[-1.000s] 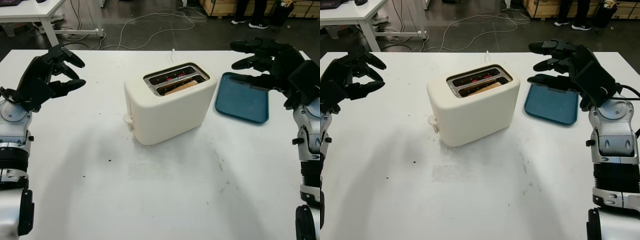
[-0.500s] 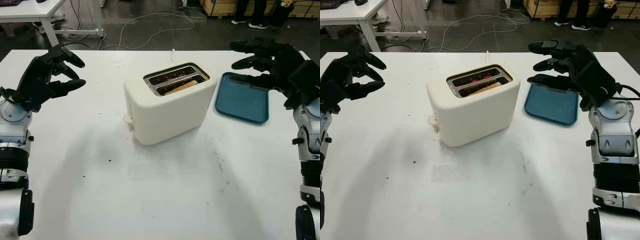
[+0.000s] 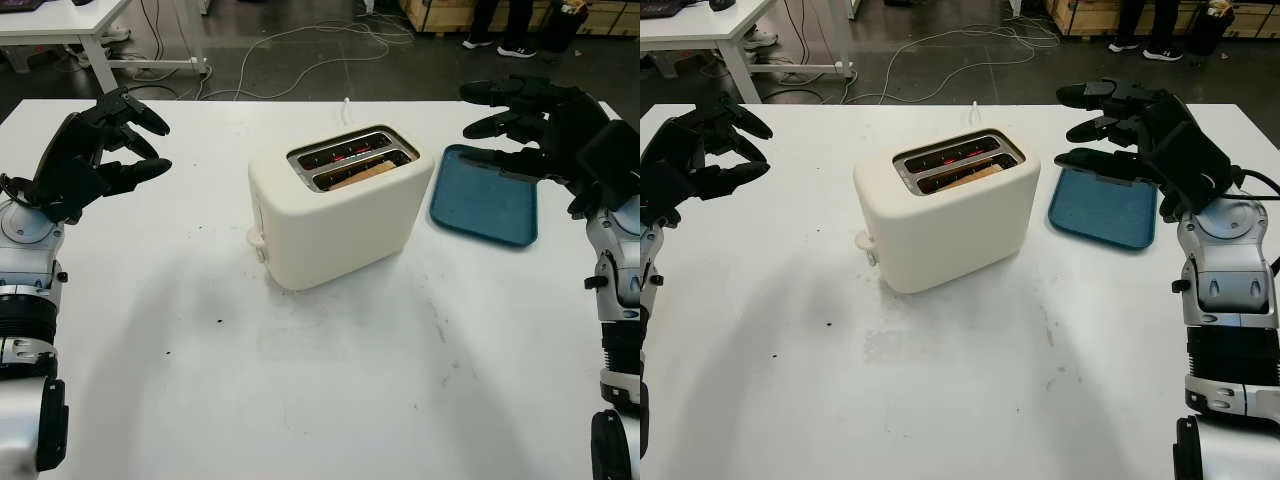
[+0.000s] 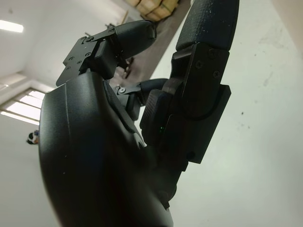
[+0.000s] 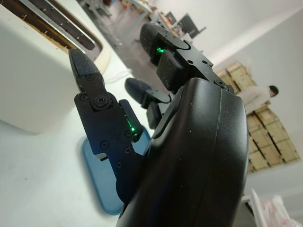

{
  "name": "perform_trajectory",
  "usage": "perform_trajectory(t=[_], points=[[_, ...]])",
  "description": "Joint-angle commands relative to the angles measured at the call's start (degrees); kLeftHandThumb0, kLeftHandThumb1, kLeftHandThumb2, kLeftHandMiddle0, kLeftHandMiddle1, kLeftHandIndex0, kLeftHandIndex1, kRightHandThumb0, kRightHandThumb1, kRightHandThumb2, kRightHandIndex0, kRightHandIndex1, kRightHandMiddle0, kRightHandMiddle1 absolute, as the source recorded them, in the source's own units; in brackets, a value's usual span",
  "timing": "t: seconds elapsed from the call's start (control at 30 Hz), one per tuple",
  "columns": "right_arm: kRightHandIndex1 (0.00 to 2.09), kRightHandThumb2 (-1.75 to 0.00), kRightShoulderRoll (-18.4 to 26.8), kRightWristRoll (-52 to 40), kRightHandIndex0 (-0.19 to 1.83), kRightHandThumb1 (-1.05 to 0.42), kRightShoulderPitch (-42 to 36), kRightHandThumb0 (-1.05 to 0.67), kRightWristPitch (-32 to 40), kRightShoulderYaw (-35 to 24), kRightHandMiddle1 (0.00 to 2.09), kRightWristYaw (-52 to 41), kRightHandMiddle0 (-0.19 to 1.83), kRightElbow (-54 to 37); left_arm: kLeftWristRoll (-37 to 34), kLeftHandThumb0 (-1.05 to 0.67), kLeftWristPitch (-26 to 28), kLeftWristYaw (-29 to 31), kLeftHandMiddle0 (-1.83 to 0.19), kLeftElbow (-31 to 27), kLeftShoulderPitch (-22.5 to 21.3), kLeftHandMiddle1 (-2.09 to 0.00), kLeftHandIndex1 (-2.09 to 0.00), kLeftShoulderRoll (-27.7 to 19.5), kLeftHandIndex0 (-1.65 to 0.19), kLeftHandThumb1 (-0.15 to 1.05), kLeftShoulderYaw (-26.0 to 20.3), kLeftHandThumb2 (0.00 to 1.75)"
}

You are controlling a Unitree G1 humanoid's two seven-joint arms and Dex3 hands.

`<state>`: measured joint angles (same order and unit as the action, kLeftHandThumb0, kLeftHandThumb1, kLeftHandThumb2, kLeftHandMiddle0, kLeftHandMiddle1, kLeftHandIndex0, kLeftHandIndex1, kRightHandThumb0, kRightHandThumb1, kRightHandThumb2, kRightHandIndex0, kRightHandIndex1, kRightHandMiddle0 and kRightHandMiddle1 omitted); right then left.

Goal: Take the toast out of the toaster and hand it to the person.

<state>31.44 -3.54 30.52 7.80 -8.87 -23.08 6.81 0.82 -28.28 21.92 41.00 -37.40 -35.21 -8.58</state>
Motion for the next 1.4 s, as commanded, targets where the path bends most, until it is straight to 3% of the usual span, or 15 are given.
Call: perform_trajectory(t=[0.0,0.17,0.67,1.37], points=[[0.96,0.0,0.0,-0.2,0.41,-0.69,0.7,-0.29,-0.3,-0.2,0.26,0.2,0.62,0.1,0.0,-1.05,-0.4,0.0,-0.34,-0.5,-0.1,-1.48,-1.43,-0.8,-0.24,0.92,0.0,0.12],[0.96,0.0,-0.1,-0.5,0.41,-0.69,0.8,-0.35,-0.7,-0.2,0.27,0.1,0.62,0.3,0.2,-1.05,-0.4,-0.4,-0.34,-0.8,0.1,-1.48,-1.44,-0.9,-0.23,0.92,-0.1,0.13],[0.94,0.0,-0.2,-0.2,0.41,-0.69,0.9,-0.28,-0.6,-0.1,0.28,0.4,0.6,1.1,-0.2,-1.05,-1.2,0.1,-0.33,0.2,-0.2,-1.48,-1.43,-0.8,-0.24,0.92,-0.2,0.13],[0.92,0.0,-0.1,-0.2,0.42,-0.68,1.2,-0.31,-1.3,0.0,0.28,0.2,0.6,2.1,0.0,-1.05,-1.6,-0.2,-0.34,0.6,-0.4,-1.48,-1.43,-0.8,-0.24,0.92,-0.1,0.14]])
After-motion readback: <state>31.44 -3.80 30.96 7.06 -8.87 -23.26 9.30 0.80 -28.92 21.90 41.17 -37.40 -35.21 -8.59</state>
